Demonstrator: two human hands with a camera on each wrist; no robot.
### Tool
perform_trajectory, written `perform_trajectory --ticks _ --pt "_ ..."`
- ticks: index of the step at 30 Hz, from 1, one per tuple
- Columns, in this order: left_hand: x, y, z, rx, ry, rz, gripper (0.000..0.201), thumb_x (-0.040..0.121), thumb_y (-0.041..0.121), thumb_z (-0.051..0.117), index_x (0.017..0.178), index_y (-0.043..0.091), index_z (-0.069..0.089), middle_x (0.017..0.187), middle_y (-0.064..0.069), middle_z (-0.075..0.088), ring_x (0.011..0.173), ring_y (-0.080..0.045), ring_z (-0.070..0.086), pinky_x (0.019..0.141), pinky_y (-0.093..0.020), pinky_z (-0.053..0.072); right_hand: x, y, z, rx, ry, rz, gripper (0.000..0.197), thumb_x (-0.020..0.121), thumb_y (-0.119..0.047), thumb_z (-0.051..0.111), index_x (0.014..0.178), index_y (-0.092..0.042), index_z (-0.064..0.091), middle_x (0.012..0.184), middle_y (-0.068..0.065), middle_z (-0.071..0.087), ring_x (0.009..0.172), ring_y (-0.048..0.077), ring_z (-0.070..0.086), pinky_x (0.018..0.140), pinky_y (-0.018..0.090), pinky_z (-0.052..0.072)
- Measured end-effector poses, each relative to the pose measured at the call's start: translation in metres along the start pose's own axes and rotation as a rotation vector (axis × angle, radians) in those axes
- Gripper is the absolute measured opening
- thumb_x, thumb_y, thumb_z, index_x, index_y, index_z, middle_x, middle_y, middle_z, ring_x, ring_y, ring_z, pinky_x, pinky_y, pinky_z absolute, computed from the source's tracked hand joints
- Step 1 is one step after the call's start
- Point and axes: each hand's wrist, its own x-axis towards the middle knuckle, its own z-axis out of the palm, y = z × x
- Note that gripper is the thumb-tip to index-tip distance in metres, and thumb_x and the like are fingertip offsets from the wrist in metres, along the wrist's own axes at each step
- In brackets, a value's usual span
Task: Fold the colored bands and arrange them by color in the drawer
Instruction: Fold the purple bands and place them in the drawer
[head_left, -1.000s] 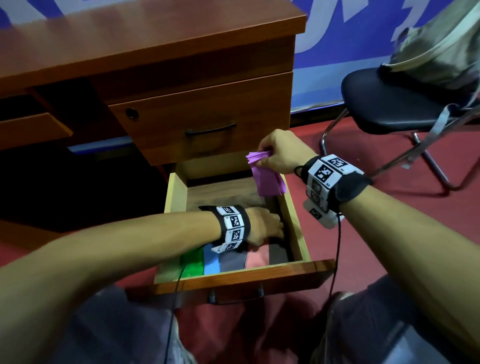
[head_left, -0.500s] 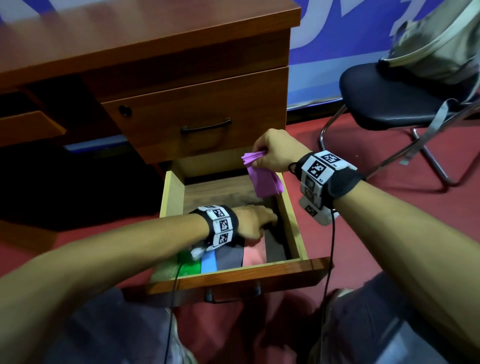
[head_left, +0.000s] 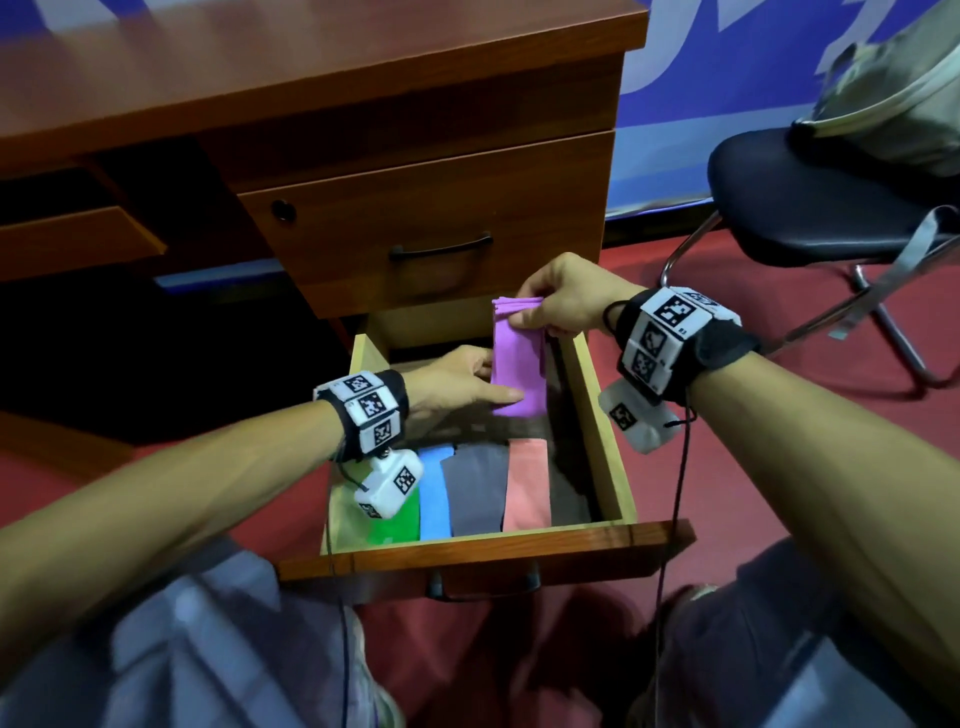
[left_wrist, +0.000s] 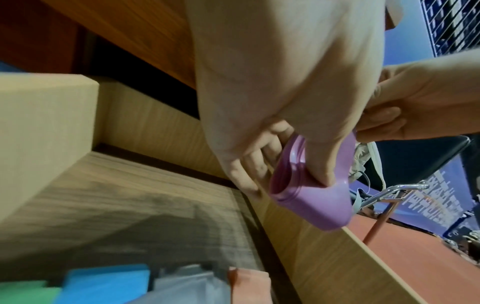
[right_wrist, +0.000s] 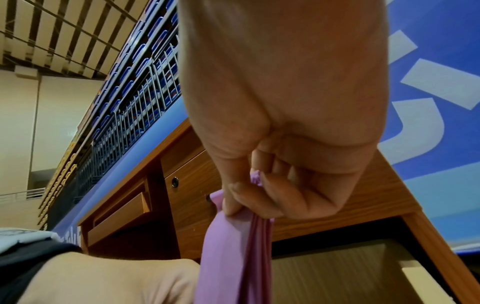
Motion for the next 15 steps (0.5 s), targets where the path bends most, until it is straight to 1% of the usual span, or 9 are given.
perform_trajectory --ticks 2,4,6,8,10,11,12,14,15 --pt "-0.008 -0.008 -0.014 -0.066 -0.019 -0.043 0.035 0.087 -0.007 0.072 0.122 -0.004 0.065 0.107 -0.01 0.076 0.096 -0.018 0.073 0.099 -0.035 0.055 0.006 -0.002 0.007 0.053 -0.022 0.014 0.01 0.087 -0.025 0.076 0.089 -0.015 0.076 0.072 0.004 0.067 0.054 0.01 0.057 0.051 0.024 0.046" --pt "-0.016 -0.012 -0.025 -0.116 -0.038 -0.104 0.034 0.087 -0.008 0.071 0.12 -0.005 0.066 0.1 -0.008 0.078 0.09 -0.017 0.074 0.097 -0.036 0.055 0.014 -0.004 0.02 0.08 -0.033 0.025 0.01 0.089 -0.023 0.074 0.092 -0.013 0.075 0.07 0.006 0.066 0.051 0.009 0.057 0.047 0.022 0.046" --pt "-0.021 -0.017 -0.037 -0.066 -0.02 -0.178 0.033 0.086 -0.006 0.072 0.119 -0.005 0.067 0.098 -0.008 0.077 0.085 -0.016 0.073 0.09 -0.031 0.057 0.023 -0.01 0.039 0.109 -0.038 0.035 0.012 0.091 -0.018 0.072 0.095 -0.007 0.073 0.066 0.008 0.065 0.045 0.008 0.055 0.043 0.02 0.046" --pt "-0.023 -0.022 -0.046 0.032 0.009 -0.263 0.024 0.088 -0.005 0.072 0.112 -0.003 0.069 0.09 -0.01 0.074 0.07 -0.012 0.07 0.071 -0.025 0.058 0.031 -0.014 0.061 0.143 -0.039 0.055 0.01 0.092 -0.014 0.07 0.091 -0.005 0.071 0.061 0.009 0.062 0.041 0.008 0.054 0.041 0.02 0.045" --pt "-0.025 -0.025 -0.048 0.107 0.027 -0.373 0.01 0.091 -0.005 0.068 0.098 0.001 0.066 0.077 -0.011 0.064 0.053 -0.012 0.061 0.05 -0.021 0.05 0.041 -0.012 0.084 0.172 -0.038 0.091 0.009 0.092 -0.011 0.07 0.084 -0.007 0.069 0.058 0.008 0.062 0.04 0.009 0.055 0.039 0.019 0.046" --pt "-0.026 -0.029 -0.049 0.123 0.033 -0.43 0.008 0.092 -0.006 0.067 0.092 0.002 0.064 0.073 -0.011 0.06 0.052 -0.013 0.058 0.048 -0.022 0.048 0.047 -0.009 0.095 0.173 -0.039 0.106 0.013 0.092 -0.011 0.069 0.079 -0.009 0.067 0.058 0.008 0.062 0.041 0.011 0.057 0.038 0.019 0.045" --pt "-0.026 -0.032 -0.05 0.125 0.031 -0.479 0.011 0.093 -0.006 0.065 0.088 0.004 0.061 0.071 -0.01 0.058 0.057 -0.015 0.057 0.051 -0.026 0.049 0.054 -0.007 0.105 0.164 -0.042 0.118 0.017 0.091 -0.01 0.07 0.074 -0.011 0.067 0.058 0.009 0.063 0.045 0.014 0.059 0.039 0.02 0.044" --pt "-0.026 -0.036 -0.049 0.117 0.022 -0.545 0.013 0.095 -0.004 0.061 0.091 0.008 0.058 0.077 -0.01 0.057 0.069 -0.018 0.057 0.064 -0.032 0.051 0.067 -0.001 0.12 0.128 -0.068 0.137 0.02 0.091 -0.011 0.07 0.071 -0.014 0.066 0.061 0.012 0.066 0.052 0.02 0.062 0.04 0.021 0.045" --pt "-0.026 -0.038 -0.049 0.119 0.018 -0.559 0.013 0.095 -0.004 0.059 0.096 0.008 0.056 0.081 -0.012 0.054 0.07 -0.02 0.055 0.067 -0.035 0.05 0.074 -0.001 0.127 0.111 -0.092 0.141 0.019 0.091 -0.011 0.07 0.072 -0.014 0.066 0.063 0.012 0.067 0.054 0.021 0.063 0.042 0.021 0.046"
